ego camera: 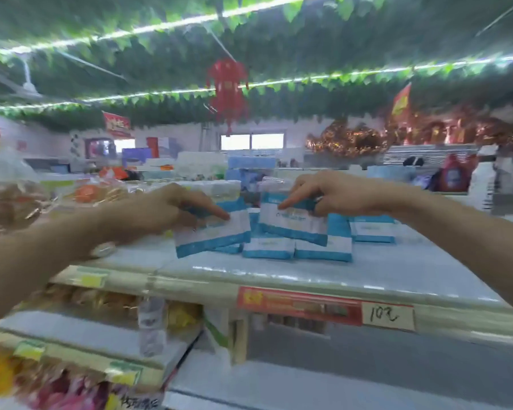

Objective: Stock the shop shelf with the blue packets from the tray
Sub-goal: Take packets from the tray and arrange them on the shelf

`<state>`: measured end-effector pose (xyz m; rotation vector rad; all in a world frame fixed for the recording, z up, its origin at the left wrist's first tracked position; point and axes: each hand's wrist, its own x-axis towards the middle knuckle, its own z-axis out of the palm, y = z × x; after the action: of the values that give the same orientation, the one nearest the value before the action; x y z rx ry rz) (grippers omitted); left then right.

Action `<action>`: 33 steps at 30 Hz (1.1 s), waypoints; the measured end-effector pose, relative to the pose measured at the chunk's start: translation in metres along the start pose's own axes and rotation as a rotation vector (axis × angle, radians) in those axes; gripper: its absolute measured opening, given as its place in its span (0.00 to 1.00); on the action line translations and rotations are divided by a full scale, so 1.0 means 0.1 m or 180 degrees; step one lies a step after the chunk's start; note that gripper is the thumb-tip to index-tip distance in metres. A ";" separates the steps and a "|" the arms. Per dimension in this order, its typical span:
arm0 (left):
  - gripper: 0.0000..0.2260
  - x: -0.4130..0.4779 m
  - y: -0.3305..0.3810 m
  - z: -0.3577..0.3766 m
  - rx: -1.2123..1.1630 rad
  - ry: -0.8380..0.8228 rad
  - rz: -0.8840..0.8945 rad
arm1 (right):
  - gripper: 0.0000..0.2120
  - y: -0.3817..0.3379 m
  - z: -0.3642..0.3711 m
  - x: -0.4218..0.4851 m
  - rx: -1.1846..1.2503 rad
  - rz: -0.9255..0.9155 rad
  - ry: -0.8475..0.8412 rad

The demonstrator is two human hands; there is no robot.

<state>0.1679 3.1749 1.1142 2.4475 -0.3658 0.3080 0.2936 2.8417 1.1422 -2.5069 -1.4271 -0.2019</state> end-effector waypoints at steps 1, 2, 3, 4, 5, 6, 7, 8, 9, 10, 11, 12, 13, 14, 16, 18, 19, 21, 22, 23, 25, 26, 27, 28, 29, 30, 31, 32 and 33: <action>0.22 0.24 0.10 0.12 0.0003 -0.0124 0.0104 | 0.30 0.22 -0.07 -0.14 0.0004 0.0157 0.0028; 0.23 0.46 0.17 0.23 -0.0024 -0.0233 0.0196 | 0.30 0.43 -0.14 -0.26 0.0000 0.0309 0.0041; 0.23 0.68 0.25 0.34 -0.0027 -0.0313 0.0275 | 0.30 0.63 -0.19 -0.38 0.0013 0.0465 0.0036; 0.23 0.88 0.32 0.45 -0.0006 -0.0375 0.0345 | 0.30 0.84 -0.23 -0.49 0.0027 0.0616 0.0029; 0.23 1.07 0.40 0.56 0.0050 -0.0444 0.0430 | 0.30 1.04 -0.28 -0.60 0.0027 0.0757 0.0020; 0.23 1.26 0.48 0.68 0.0091 -0.0525 0.0517 | 0.30 1.25 -0.32 -0.71 0.0024 0.0895 0.0013; 0.23 1.42 0.55 0.78 0.0119 -0.0598 0.0592 | 0.31 1.46 -0.35 -0.81 0.0039 0.1026 0.0020; 0.23 1.58 0.60 0.86 0.0124 -0.0654 0.0640 | 0.31 1.66 -0.38 -0.90 0.0056 0.1139 0.0036; 0.23 1.74 0.65 0.94 0.0118 -0.0703 0.0682 | 0.31 1.86 -0.40 -0.97 0.0053 0.1243 0.0047; 0.22 1.88 0.70 1.00 0.0095 -0.0733 0.0706 | 0.32 2.05 -0.40 -1.02 0.0021 0.1329 0.0036; 0.22 2.00 0.74 1.05 0.0060 -0.0748 0.0727 | 0.32 2.22 -0.38 -1.05 -0.0034 0.1397 -0.0002; 0.21 2.12 0.77 1.09 0.0007 -0.0745 0.0738 | 0.32 2.38 -0.34 -1.05 -0.0135 0.1450 -0.0058; 0.21 2.23 0.78 1.11 -0.0055 -0.0728 0.0747 | 0.32 2.50 -0.29 -1.04 -0.0271 0.1471 -0.0117; 0.21 2.33 0.79 1.13 -0.0105 -0.0704 0.0752 | 0.32 2.61 -0.24 -1.00 -0.0402 0.1462 -0.0173; 0.22 2.51 0.79 1.15 -0.0109 -0.0667 0.0796 | 0.31 2.78 -0.12 -0.89 -0.0532 0.1405 -0.0249; 0.22 2.66 0.77 1.16 -0.0114 -0.0671 0.0842 | 0.30 2.91 0.00 -0.73 -0.0555 0.1318 -0.0294; 0.22 2.74 0.77 1.16 -0.0125 -0.0664 0.0858 | 0.30 2.97 0.06 -0.66 -0.0562 0.1247 -0.0310; 0.22 2.86 0.76 1.15 -0.0176 -0.0614 0.0854 | 0.31 3.06 0.15 -0.51 -0.0720 0.1076 -0.0389; 0.22 2.92 0.75 1.15 -0.0240 -0.0576 0.0825 | 0.31 3.11 0.18 -0.45 -0.0843 0.0991 -0.0443; 0.22 2.97 0.74 1.16 -0.0319 -0.0539 0.0805 | 0.31 3.16 0.21 -0.40 -0.0958 0.0902 -0.0499; 0.21 3.06 0.72 1.19 -0.0446 -0.0485 0.0796 | 0.32 3.27 0.24 -0.35 -0.1177 0.0674 -0.0528; 0.21 3.10 0.71 1.22 -0.0491 -0.0475 0.0787 | 0.32 3.31 0.26 -0.33 -0.1325 0.0516 -0.0499; 0.21 3.15 0.71 1.25 -0.0518 -0.0478 0.0768 | 0.33 3.36 0.27 -0.33 -0.1520 0.0356 -0.0465; 0.20 3.20 0.71 1.28 -0.0518 -0.0490 0.0748 | 0.33 3.41 0.29 -0.33 -0.1738 0.0212 -0.0428; 0.20 3.25 0.73 1.33 -0.0499 -0.0505 0.0731 | 0.33 3.45 0.30 -0.33 -0.1962 0.0089 -0.0378; 0.20 3.31 0.75 1.37 -0.0471 -0.0535 0.0725 | 0.34 3.49 0.31 -0.33 -0.2173 -0.0016 -0.0296; 0.20 3.37 0.77 1.43 -0.0457 -0.0566 0.0721 | 0.35 3.54 0.32 -0.33 -0.2362 -0.0097 -0.0202; 0.20 3.44 0.80 1.49 -0.0460 -0.0595 0.0718 | 0.36 3.57 0.33 -0.34 -0.2503 -0.0131 -0.0130; 0.20 3.51 0.83 1.55 -0.0476 -0.0628 0.0724 | 0.38 3.61 0.32 -0.35 -0.2585 -0.0117 -0.0100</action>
<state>0.4879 2.9506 1.1490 2.2972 -0.7291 0.1284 0.5860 2.6450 1.0499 -3.0908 -1.6345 -0.9147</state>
